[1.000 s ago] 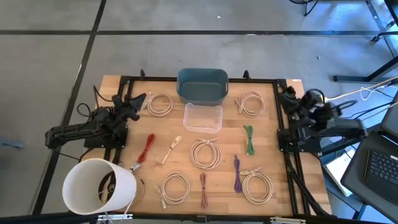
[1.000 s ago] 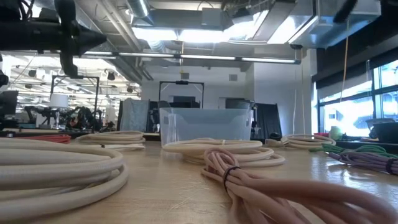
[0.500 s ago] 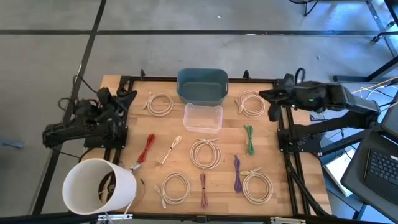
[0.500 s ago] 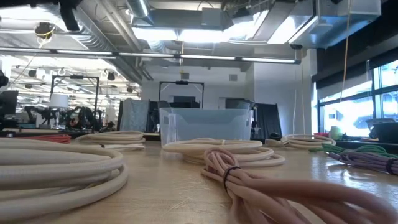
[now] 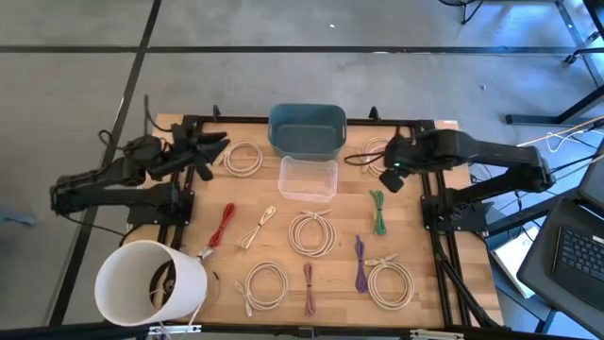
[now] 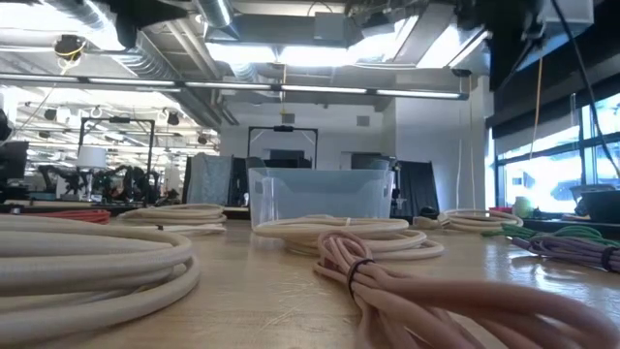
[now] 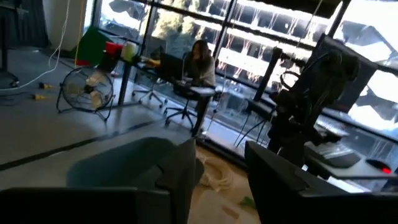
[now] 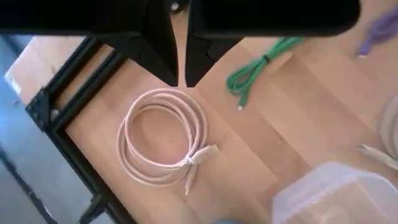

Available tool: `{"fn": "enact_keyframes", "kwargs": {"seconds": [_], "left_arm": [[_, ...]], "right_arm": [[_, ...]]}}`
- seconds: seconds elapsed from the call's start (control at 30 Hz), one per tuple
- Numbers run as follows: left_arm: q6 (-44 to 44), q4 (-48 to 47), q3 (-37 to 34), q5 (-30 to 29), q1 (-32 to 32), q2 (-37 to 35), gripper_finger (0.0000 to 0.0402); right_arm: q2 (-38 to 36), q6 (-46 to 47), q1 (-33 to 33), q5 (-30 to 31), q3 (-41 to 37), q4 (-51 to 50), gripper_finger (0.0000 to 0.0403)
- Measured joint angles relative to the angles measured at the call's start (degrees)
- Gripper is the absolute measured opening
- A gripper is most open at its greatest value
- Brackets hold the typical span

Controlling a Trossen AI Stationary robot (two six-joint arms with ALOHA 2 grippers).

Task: Pick & Place USB Port
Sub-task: Put the brown HDMI cable into the blue bin

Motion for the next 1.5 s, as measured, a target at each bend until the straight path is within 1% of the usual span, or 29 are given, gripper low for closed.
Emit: {"fn": "enact_keyframes", "kwargs": {"seconds": [0.07, 0.13, 0.23, 0.37, 0.5, 0.6, 0.7, 0.8, 0.9, 1.13, 1.23, 1.33, 1.5], "left_arm": [[0.4, 0.1, 0.0, 0.3, 0.0, 0.6, 0.0138], [0.4, 0.1, 0.0, 0.3, 0.0, 0.6, 0.0138], [-2.1, 0.2, 0.0, 0.4, 0.0, 0.2, 0.0134], [-3.5, -1.5, 0.0, 0.5, 0.0, 0.2, 0.0129], [-3.7, -3.6, 0.0, 0.4, 0.0, 0.2, 0.0126], [-3.7, -3.9, 0.0, 0.4, 0.0, 0.2, 0.0125], [-3.7, -3.9, 0.0, 0.0, 0.0, 0.2, 0.0125], [-3.6, -3.9, 0.0, -0.3, 0.0, 0.2, 0.0125], [-3.6, -3.9, 0.0, -1.6, 0.0, 0.2, 0.0125], [-3.6, -4.0, 0.0, -2.7, 0.0, 0.2, 0.0125], [-3.6, -4.0, 0.0, -2.7, 0.0, 0.2, 0.0125], [-3.6, -4.0, 0.0, -2.6, 0.0, 0.2, 0.0125], [-3.6, -4.2, 0.0, -2.6, 0.0, 0.2, 0.0125]], "right_arm": [[0.2, -3.4, -2.0, -0.2, -2.6, 3.2, 0.0051], [0.3, -6.1, -4.6, -1.8, -5.1, 5.3, 0.0072], [0.5, -8.7, -8.6, -5.3, -8.4, 8.6, 0.0107], [0.4, -11.9, -12.7, -11.0, -12.7, 16.1, 0.0144], [0.4, -16.4, -15.6, -12.1, -17.6, 23.2, 0.0163], [0.5, -18.2, -18.6, -14.9, -21.9, 29.2, 0.017], [1.1, -20.6, -21.0, -16.6, -25.6, 32.8, 0.0175], [2.8, -22.4, -22.9, -17.1, -27.5, 35.4, 0.0182], [5.4, -23.6, -24.2, -17.9, -27.6, 37.3, 0.0188], [14.5, -27.1, -25.1, -17.7, -27.6, 43.9, 0.0193], [18.8, -30.5, -25.1, -16.8, -27.6, 47.0, 0.0193], [22.8, -33.9, -25.1, -14.4, -27.5, 49.4, 0.0193], [25.6, -36.2, -25.2, -11.4, -26.9, 50.1, 0.0193]]}}
